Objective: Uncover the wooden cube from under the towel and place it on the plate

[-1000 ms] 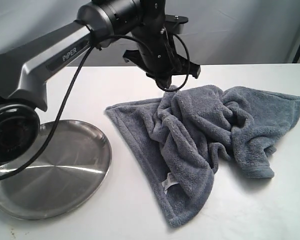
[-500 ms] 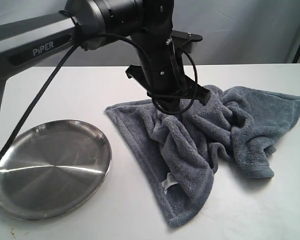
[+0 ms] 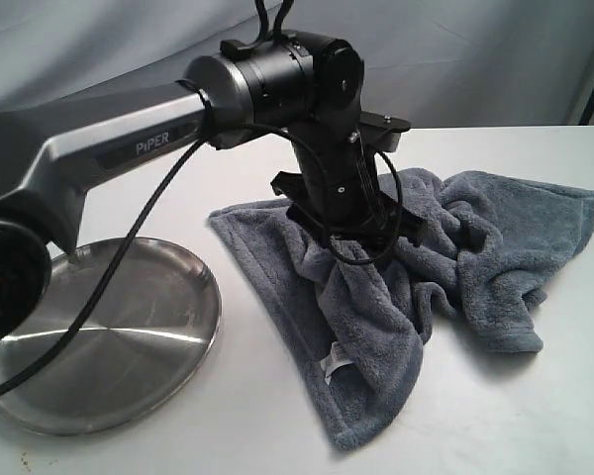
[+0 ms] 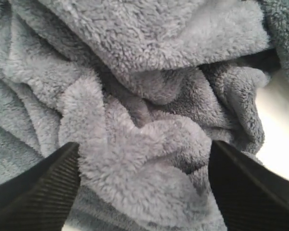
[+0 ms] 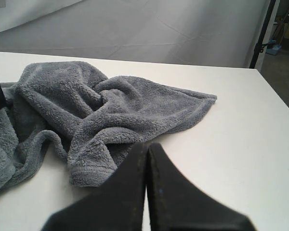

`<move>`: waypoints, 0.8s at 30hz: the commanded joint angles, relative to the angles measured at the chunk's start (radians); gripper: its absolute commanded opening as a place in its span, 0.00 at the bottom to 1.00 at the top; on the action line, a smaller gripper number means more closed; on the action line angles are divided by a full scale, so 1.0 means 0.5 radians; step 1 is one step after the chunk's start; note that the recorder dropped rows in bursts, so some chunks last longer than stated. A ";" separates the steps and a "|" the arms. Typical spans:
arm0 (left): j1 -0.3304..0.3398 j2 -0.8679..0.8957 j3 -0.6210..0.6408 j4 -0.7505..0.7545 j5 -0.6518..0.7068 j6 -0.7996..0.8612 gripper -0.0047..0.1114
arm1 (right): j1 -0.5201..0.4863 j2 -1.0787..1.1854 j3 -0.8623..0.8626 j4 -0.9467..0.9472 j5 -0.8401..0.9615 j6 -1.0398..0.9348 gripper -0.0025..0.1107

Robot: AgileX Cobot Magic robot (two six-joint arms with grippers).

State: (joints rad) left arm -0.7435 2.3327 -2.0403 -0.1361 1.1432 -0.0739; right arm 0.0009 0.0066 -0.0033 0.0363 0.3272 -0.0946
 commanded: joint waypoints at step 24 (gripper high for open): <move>-0.011 -0.210 0.012 -0.172 -0.212 0.013 0.04 | 0.008 -0.013 0.007 0.005 -0.013 -0.001 0.02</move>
State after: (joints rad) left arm -0.7435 2.2897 -2.0343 -0.2192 1.0796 -0.0678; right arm 0.0009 0.0066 -0.0033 0.0363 0.3272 -0.0946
